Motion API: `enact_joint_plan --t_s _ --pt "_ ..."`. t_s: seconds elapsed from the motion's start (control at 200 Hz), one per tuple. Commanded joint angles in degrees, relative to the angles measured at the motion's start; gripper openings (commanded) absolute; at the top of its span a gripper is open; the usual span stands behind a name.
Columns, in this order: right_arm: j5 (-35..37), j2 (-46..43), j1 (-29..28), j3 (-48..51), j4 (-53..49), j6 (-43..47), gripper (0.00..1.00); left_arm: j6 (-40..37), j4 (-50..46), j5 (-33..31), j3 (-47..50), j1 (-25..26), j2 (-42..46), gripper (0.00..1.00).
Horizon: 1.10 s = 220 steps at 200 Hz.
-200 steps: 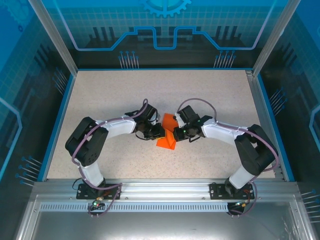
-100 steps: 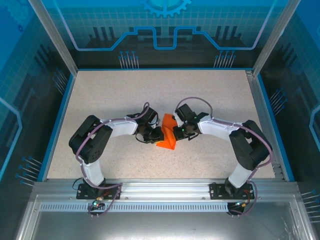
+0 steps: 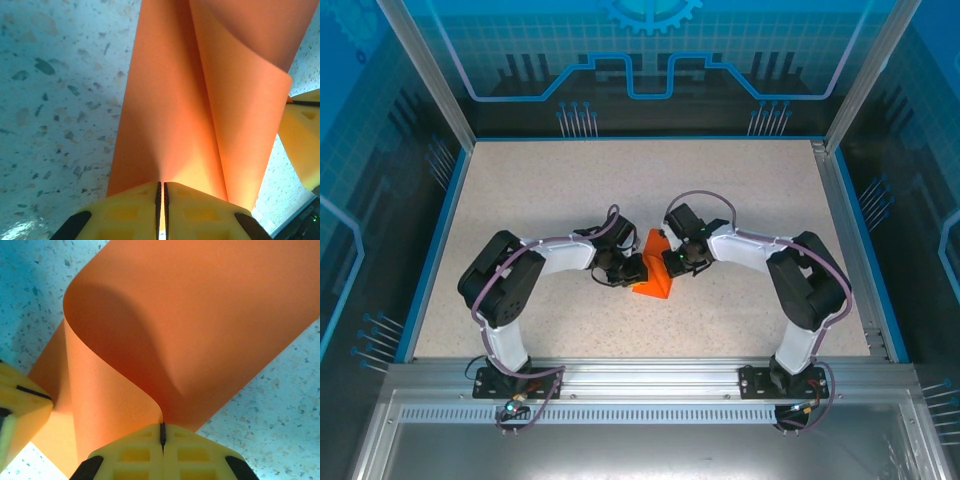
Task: Fold a paper plane with a square sheet of paper (pick it up from the middle)
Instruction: Fold the triangle a second time at the center of the table.
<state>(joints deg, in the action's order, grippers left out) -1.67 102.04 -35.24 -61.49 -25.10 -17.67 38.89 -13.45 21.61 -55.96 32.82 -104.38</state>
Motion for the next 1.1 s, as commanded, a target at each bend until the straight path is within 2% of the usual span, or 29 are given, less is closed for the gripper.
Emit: enact_joint_plan --t_s 0.0,1.095 --pt "1.01 1.04 -0.31 -1.55 -2.14 1.47 0.03 -1.09 -1.66 -0.97 0.25 0.33 -0.17 0.14" --pt "3.06 3.09 -0.62 -2.49 -3.04 1.43 0.04 -1.84 -2.67 -1.04 -0.59 0.58 -1.01 0.13"
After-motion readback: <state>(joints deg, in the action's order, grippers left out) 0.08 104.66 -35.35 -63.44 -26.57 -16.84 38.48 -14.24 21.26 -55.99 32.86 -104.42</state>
